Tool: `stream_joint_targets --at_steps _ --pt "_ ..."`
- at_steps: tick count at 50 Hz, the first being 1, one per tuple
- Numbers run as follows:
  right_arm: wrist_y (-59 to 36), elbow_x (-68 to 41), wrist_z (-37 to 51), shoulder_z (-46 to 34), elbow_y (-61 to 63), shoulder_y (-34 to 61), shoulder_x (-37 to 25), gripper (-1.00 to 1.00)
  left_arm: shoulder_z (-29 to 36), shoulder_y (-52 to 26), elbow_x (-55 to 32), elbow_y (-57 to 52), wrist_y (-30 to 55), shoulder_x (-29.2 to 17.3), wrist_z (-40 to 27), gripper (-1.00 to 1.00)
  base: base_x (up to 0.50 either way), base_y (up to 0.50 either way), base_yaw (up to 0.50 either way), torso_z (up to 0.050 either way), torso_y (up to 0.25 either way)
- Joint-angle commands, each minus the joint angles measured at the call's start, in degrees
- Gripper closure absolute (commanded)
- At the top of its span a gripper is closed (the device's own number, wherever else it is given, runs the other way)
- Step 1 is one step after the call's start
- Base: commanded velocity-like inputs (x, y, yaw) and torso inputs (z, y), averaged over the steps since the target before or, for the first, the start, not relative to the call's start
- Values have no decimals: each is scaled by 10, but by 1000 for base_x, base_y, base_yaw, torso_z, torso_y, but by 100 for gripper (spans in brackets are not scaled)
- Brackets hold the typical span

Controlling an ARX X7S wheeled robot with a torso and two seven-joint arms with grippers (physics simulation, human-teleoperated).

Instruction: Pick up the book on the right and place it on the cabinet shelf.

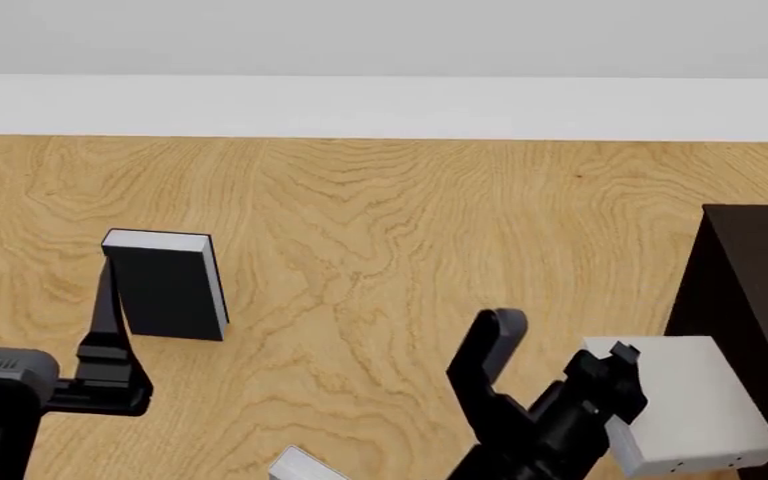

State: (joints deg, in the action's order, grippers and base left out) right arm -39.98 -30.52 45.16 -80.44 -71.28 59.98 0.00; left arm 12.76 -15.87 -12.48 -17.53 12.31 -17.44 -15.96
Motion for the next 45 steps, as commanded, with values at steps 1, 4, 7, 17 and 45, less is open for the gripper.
stream_joint_targets --at_steps 1,4,7,17,45 --pt "-10 56 6 -27 -19 -2 0 100 5 -2 0 10 -6 0 1 -100 0 0 0 0 0" --pt "-6 66 3 -27 -25 -7 0 100 8 -3 5 18 -12 1 1 -100 0 0 0 0 0" --pt "-4 82 1 -17 -36 -8 0 100 10 -14 -4 42 -17 6 10 -100 0 0 0 0 0" --pt "-19 251 -34 142 -37 -21 -3 100 22 -36 7 116 -51 15 21 -100 0 0 0 0 2" --pt "-16 304 -44 215 -37 -47 -39 100 39 -57 27 191 -87 22 19 -100 0 0 0 0 1"
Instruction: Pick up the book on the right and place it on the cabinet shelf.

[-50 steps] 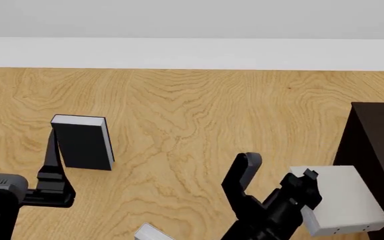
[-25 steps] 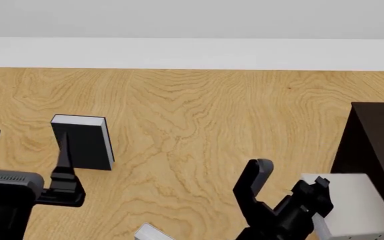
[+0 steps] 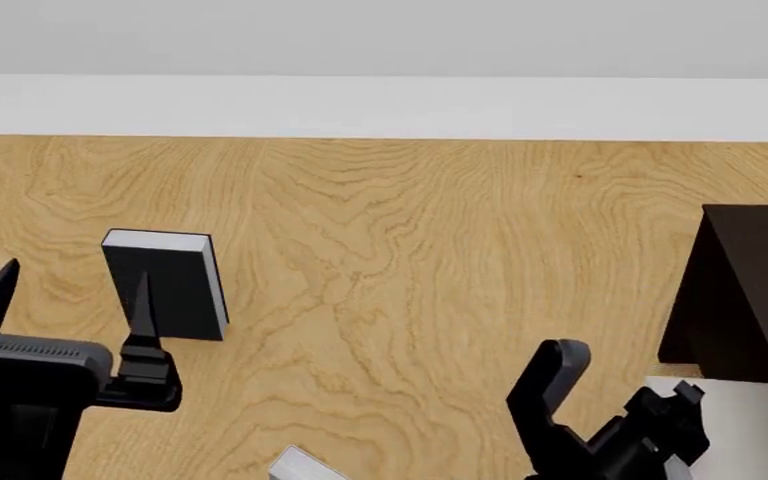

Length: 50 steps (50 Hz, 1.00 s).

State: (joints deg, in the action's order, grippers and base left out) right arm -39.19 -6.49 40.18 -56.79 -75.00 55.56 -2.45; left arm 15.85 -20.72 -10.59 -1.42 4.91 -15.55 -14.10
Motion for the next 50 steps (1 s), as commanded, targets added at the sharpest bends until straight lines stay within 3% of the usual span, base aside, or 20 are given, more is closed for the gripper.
stream_joint_targets --at_steps 1,50 --pt "-25 65 6 -22 0 -3 -15 100 9 -9 8 31 -14 3 1 -100 0 0 0 0 10" --pt "-49 64 14 -37 0 -45 -53 100 33 -38 25 114 -41 15 -5 -100 0 0 0 0 1"
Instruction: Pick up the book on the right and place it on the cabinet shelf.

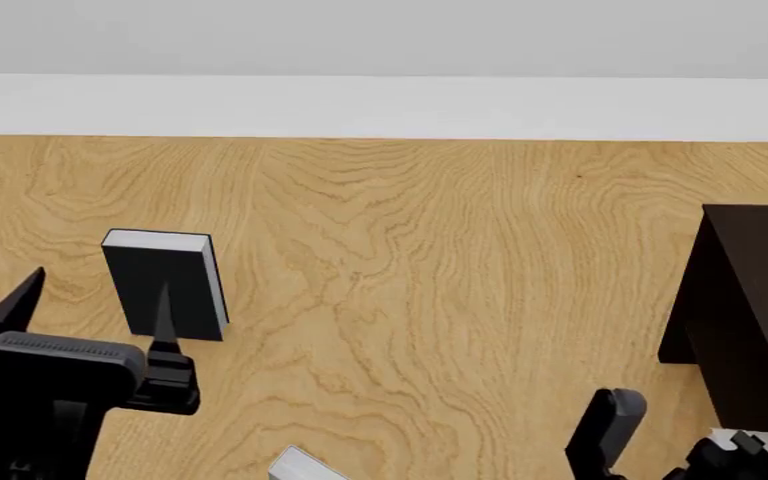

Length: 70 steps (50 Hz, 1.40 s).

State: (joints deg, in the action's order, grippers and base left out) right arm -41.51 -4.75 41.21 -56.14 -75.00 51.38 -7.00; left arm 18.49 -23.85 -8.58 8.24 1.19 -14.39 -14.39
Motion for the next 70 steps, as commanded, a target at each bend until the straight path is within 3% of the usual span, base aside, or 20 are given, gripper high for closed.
stream_joint_targets --at_steps 1,17,18,36,41,58,70 --pt "-26 47 3 -43 0 -4 -7 100 7 -7 5 19 -4 3 -2 -100 0 0 0 0 0" --pt "-27 46 2 -36 0 -10 -12 100 11 -4 1 21 -8 2 -2 -100 0 0 -1 0 1" --pt "-27 46 2 -36 0 -10 -12 -100 11 -4 1 21 -8 2 -2 -100 0 0 0 0 0" --pt "51 45 -23 -26 0 2 14 -100 14 -3 -3 18 -5 1 -4 -100 0 0 0 0 1" --pt "115 44 -79 -32 0 -1 20 -100 15 -2 -5 13 -2 0 -5 -100 0 0 0 0 0" --pt "135 43 -87 0 0 1 24 -100 18 0 -10 13 -3 -2 -6 -100 0 0 0 0 1" --pt "238 15 -225 158 0 5 14 -100 20 -3 -11 26 -12 -1 -6 -100 0 0 0 0 0"
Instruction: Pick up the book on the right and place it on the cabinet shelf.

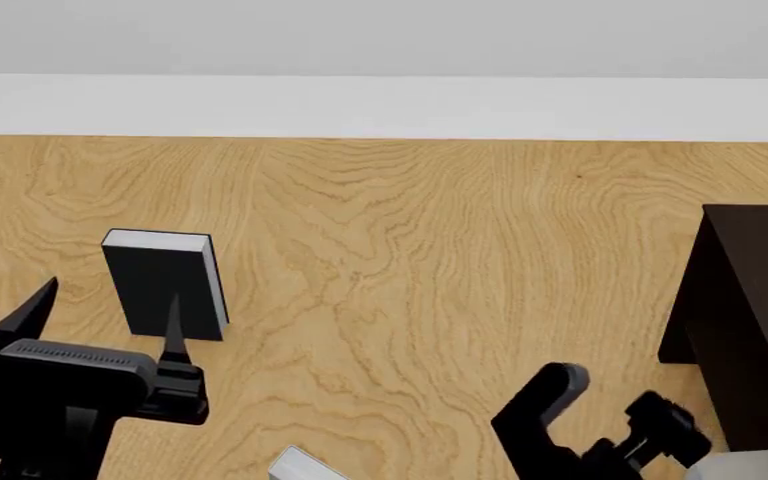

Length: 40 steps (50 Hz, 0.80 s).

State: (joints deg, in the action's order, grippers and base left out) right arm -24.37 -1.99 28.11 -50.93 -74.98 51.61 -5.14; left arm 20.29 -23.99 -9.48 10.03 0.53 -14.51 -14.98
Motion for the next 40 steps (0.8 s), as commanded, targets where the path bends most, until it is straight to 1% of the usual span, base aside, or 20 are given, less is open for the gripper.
stream_joint_targets --at_steps 1,8,11,14,17,20,23,28,40 --pt "68 -8 -99 112 0 4 -4 -100 1 -1 -2 8 -6 0 -1 -100 0 0 0 0 0" --pt "67 -7 -131 170 0 18 -3 -100 1 0 -4 4 -5 -3 -2 -100 0 0 0 0 0" --pt "52 -5 -144 191 0 23 -3 -100 0 -1 -6 3 -4 -4 -2 -100 0 0 0 0 0" --pt "40 -19 -175 228 0 28 -6 -100 1 0 -7 -2 0 -4 -3 -100 0 0 0 0 0" --pt "8 -9 -164 244 0 31 -6 -100 1 0 -8 -3 0 -4 -2 -100 0 0 0 0 0" --pt "3 -12 -164 266 0 31 -8 -100 2 0 -9 0 -1 -4 -2 -100 0 0 0 0 0" --pt "-1 -7 -141 280 0 28 -9 -100 3 -1 -8 3 -4 -4 -2 -100 0 0 0 0 0" --pt "17 -11 -121 308 0 14 -8 -100 4 -2 -10 8 -7 -4 -1 -100 0 0 0 0 0" --pt "49 1 -68 336 0 -14 9 -100 5 0 -15 2 -4 -6 -1 -100 0 0 0 0 0"
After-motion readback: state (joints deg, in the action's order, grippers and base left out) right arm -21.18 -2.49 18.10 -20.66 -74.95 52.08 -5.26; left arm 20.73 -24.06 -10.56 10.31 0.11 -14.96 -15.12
